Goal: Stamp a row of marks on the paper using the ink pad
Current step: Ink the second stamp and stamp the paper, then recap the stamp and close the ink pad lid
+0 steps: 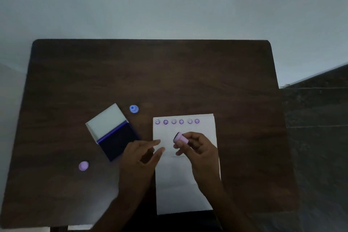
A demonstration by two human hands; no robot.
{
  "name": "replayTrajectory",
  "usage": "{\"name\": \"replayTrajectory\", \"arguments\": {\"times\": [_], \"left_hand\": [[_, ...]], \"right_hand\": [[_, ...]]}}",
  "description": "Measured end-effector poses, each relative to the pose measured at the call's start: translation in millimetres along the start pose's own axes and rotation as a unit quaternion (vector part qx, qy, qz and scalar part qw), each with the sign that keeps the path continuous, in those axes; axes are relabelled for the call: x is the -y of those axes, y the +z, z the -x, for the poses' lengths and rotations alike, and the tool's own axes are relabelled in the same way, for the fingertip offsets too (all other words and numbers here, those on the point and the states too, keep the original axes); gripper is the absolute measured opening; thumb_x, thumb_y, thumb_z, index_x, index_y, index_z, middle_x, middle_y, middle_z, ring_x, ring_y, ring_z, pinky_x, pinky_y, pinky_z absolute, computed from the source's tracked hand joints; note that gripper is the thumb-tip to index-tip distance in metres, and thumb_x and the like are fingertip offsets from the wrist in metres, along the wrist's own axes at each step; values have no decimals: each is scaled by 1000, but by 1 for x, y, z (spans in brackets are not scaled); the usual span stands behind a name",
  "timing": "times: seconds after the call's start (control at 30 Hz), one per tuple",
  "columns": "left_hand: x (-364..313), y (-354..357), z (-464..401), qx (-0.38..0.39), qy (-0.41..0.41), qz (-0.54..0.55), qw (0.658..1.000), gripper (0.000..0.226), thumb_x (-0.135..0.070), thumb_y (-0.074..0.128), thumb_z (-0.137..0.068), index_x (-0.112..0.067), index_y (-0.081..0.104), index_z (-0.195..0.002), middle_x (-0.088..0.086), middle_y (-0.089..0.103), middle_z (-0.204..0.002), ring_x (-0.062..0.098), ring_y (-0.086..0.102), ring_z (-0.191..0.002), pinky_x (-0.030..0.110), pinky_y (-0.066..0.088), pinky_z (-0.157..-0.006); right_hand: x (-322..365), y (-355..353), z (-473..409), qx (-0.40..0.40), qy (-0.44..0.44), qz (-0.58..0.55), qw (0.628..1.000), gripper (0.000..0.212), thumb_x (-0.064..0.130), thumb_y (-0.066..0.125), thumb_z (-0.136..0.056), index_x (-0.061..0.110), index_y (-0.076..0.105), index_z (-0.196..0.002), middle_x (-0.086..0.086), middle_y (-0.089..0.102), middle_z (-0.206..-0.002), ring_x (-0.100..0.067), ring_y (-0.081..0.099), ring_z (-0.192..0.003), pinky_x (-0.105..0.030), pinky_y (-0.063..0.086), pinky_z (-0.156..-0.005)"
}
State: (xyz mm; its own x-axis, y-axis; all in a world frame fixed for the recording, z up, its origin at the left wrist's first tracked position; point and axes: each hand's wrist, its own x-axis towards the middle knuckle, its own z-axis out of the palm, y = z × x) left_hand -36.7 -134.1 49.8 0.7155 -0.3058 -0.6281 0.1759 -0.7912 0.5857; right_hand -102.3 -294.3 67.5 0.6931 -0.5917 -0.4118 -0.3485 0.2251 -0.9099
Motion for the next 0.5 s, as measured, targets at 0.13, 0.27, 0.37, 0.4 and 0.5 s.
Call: {"name": "replayTrajectory", "arguments": {"times": [0.13, 0.27, 0.37, 0.4, 0.5], "left_hand": [[-15, -21, 22, -116, 99, 76, 985, 19, -37, 68, -85, -35, 67, -104, -18, 61, -108, -5, 52, -97, 7, 39, -84], [-13, -45, 45, -191, 136, 101, 967, 13, -38, 65, -86, -41, 65, -99, -25, 59, -101, -12, 52, -94, 4, 40, -80], [4, -63, 56, -216, 123, 123, 961, 15, -36, 61, -90, -33, 66, -104, -22, 60, -102, -11, 53, -94, 4, 41, -78], [11, -67, 59, -229, 115, 136, 957, 16, -35, 60, -91, -30, 66, -105, -19, 61, -101, -9, 55, -93, 6, 42, -77], [41, -74, 64, -269, 50, 223, 936, 14, -24, 58, -94, -21, 67, -103, -15, 67, -96, -7, 59, -90, 14, 50, -82]], "right_hand": [[11, 21, 8, 58, 39, -68, 995, 17, 31, 73, -80, 22, 72, -94, -2, 75, -87, -25, 71, -74, -23, 56, -65], [13, 49, 16, 112, 81, -70, 988, 21, 36, 73, -79, 26, 73, -98, 0, 75, -92, -23, 71, -82, -24, 56, -71], [14, 70, 22, 171, 122, -111, 971, 25, 30, 71, -79, 24, 72, -104, -4, 75, -98, -25, 71, -87, -25, 56, -73], [15, 76, 25, 196, 138, -136, 961, 27, 27, 71, -80, 21, 71, -106, -8, 74, -101, -27, 70, -89, -27, 56, -75], [19, 94, 34, 251, 182, -187, 932, 30, 20, 69, -81, 14, 69, -110, -16, 71, -105, -28, 68, -91, -30, 55, -78]]}}
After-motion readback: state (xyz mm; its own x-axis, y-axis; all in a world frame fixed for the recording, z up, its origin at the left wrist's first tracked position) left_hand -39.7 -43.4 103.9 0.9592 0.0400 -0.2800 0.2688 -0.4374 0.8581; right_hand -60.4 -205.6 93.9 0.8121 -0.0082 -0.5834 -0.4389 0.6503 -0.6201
